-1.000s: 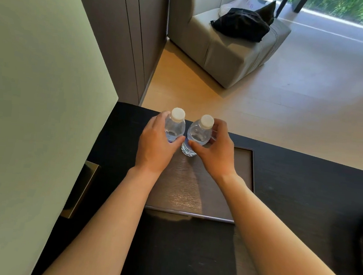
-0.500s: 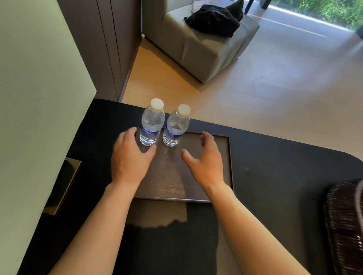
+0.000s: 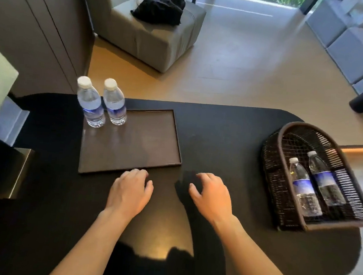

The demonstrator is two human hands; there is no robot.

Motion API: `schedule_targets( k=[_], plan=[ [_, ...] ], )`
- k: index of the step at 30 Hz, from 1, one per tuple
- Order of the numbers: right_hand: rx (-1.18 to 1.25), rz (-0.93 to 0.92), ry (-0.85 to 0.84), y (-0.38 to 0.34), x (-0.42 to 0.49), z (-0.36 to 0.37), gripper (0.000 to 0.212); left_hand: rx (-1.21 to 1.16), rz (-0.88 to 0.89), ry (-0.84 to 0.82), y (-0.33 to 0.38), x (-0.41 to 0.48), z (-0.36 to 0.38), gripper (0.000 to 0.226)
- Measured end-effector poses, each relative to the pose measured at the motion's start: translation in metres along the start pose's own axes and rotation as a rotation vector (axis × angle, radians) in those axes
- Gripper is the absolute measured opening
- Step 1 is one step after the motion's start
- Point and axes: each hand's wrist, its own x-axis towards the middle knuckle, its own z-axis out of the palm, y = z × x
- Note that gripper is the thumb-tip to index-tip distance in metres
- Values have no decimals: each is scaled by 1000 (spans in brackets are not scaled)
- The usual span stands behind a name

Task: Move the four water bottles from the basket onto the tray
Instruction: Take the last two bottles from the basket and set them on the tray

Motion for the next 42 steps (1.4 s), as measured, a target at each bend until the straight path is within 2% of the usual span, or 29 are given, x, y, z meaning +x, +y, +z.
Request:
schedule_targets(
  k=[7, 14, 21, 26, 33, 38, 42],
  plan=[
    [28, 28, -8, 109, -77, -57, 40, 52, 87, -51, 124, -63, 37, 29],
    [63, 96, 69, 208, -127, -124, 32, 88, 230, 2, 247, -99, 77, 23],
    [92, 194, 130, 292, -132, -175, 28, 104, 407, 17, 348, -90, 117, 22],
    [93, 249, 124, 347, -106, -194, 32, 57, 459, -6, 409, -59, 150, 17],
    [47, 298, 72, 415, -34, -203, 17, -84, 363, -88, 469, 18, 206, 19],
    [47, 330, -52, 448, 30, -203, 41, -124, 194, -172, 490, 75, 241, 27],
    [75, 330, -122, 462, 74, -198, 42, -176, 41, -230, 500, 105, 265, 48]
  ],
)
